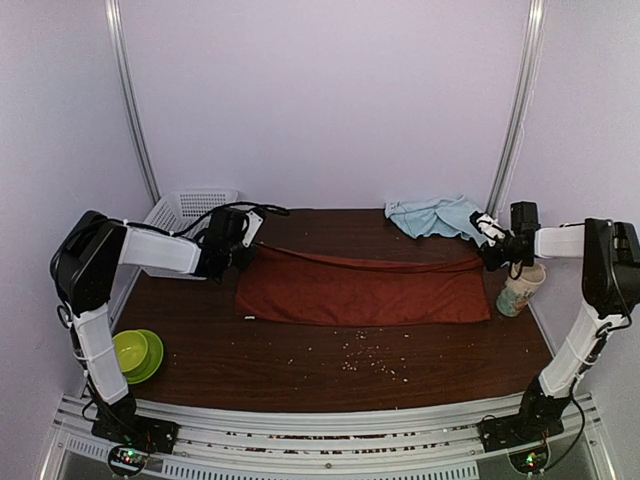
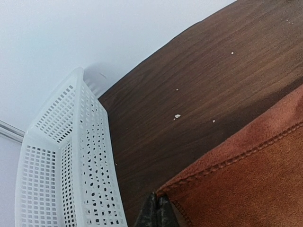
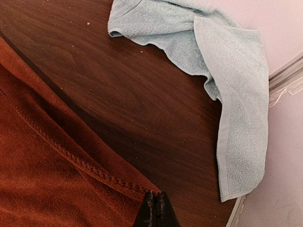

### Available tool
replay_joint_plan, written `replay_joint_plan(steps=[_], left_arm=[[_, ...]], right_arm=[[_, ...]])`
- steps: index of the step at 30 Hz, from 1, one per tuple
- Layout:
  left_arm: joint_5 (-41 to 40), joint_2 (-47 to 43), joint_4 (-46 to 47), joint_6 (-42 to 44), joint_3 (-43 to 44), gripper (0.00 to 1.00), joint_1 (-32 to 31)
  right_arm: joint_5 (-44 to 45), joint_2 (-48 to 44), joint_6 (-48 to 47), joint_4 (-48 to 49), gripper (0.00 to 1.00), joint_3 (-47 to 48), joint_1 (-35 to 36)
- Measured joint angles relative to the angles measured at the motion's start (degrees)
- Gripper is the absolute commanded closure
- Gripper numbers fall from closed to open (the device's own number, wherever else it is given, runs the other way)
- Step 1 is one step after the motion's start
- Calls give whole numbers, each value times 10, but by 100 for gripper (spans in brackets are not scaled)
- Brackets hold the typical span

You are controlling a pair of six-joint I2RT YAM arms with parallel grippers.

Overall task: Roll the towels
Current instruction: Fold the towel at the center of the board.

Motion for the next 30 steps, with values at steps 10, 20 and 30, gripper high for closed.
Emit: replay_joint_plan(steps=[10,20,30], left_arm=[[27,-60,-4,-24,-47,100,-1],[35,-103,-20,-45,-82,100,-11],[42,-109,-33,-61,-127,100,-11]], right_arm=[[-56,-18,-49,-37,100,-17,-9],[-75,-35,-99,-78,100,-28,-10],[-98,-65,-132,-111,100,-43,-17]])
